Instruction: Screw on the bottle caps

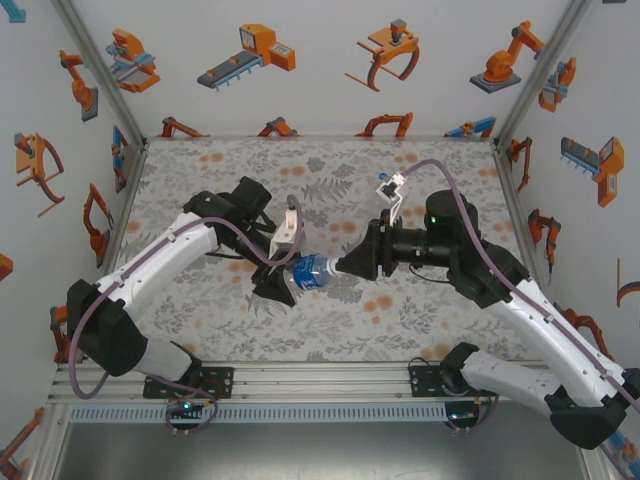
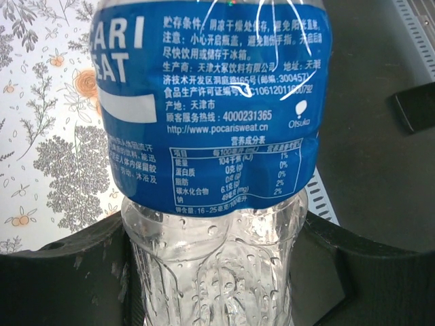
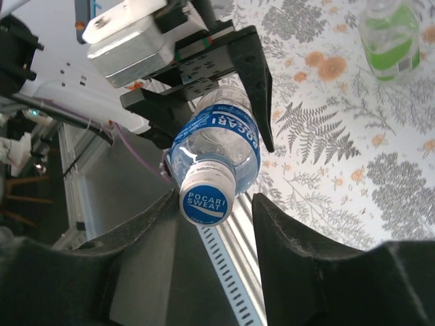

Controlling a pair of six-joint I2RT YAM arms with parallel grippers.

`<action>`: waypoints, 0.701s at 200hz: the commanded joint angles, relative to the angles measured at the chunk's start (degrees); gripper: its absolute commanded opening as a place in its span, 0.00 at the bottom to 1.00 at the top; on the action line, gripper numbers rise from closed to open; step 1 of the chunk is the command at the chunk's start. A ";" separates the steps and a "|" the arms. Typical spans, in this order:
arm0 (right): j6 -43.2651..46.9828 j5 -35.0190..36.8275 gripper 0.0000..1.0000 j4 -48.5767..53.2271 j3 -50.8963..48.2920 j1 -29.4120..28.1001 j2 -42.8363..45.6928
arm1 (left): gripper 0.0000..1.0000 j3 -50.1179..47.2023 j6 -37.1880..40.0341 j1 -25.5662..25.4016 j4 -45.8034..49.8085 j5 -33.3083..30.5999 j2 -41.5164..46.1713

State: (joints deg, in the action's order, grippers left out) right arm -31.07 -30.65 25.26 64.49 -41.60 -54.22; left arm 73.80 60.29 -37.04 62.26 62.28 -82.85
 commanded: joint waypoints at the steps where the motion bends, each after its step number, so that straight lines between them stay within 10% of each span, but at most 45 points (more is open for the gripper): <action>1: -9.27 5.83 0.47 2.72 1.71 0.32 -0.92 | 0.00 1.55 0.16 -0.33 1.58 0.54 -0.42; 140: -20.87 2.53 0.39 4.19 1.08 0.30 -3.77 | 0.00 1.53 -5.75 -0.30 -2.01 -3.66 -0.51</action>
State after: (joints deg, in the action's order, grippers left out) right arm -49.74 -27.35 29.21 64.73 -41.43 -57.74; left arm 73.82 55.55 -37.10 61.04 57.78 -83.29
